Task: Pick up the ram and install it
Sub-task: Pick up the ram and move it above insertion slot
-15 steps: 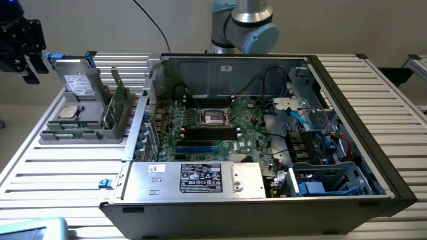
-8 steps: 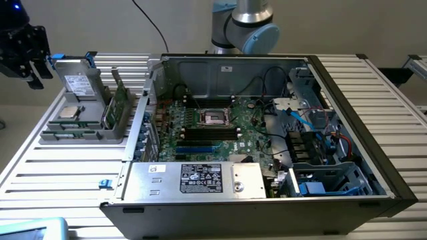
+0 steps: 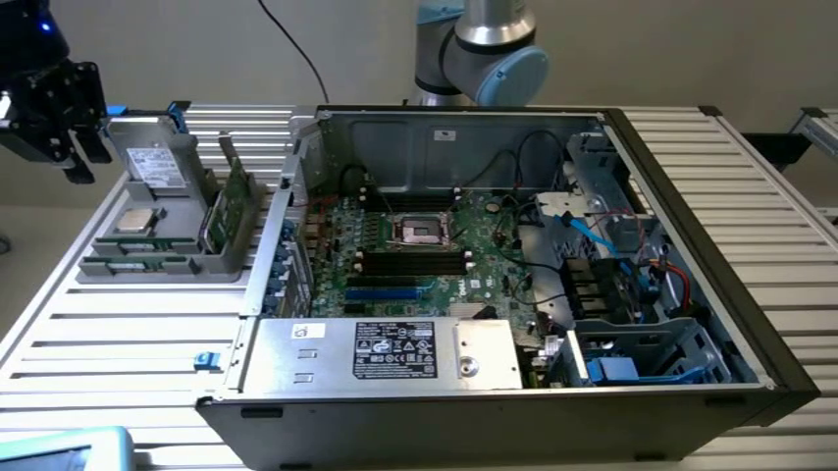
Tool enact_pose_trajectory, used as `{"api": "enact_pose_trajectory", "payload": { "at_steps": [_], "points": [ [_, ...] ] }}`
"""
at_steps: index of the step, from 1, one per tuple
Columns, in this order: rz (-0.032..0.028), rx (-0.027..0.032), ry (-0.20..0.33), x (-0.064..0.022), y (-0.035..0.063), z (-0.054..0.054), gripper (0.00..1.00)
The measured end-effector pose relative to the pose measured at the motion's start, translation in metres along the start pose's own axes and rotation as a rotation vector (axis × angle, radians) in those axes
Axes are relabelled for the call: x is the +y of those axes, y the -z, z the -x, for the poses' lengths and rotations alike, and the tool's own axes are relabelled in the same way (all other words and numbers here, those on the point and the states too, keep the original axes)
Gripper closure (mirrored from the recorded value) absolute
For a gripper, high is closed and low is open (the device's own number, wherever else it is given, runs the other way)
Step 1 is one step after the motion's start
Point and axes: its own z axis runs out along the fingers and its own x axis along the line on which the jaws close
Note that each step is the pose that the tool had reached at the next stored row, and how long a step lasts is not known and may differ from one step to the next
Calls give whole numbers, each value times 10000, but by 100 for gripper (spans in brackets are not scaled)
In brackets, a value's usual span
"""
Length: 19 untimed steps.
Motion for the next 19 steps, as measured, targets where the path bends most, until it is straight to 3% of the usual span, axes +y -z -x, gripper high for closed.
{"api": "enact_pose_trajectory", "payload": {
  "at_steps": [5,19],
  "points": [
    [-104,-8,-2,-30,-51,3,57],
    [-107,-7,0,-76,-304,13,57]
  ]
}}
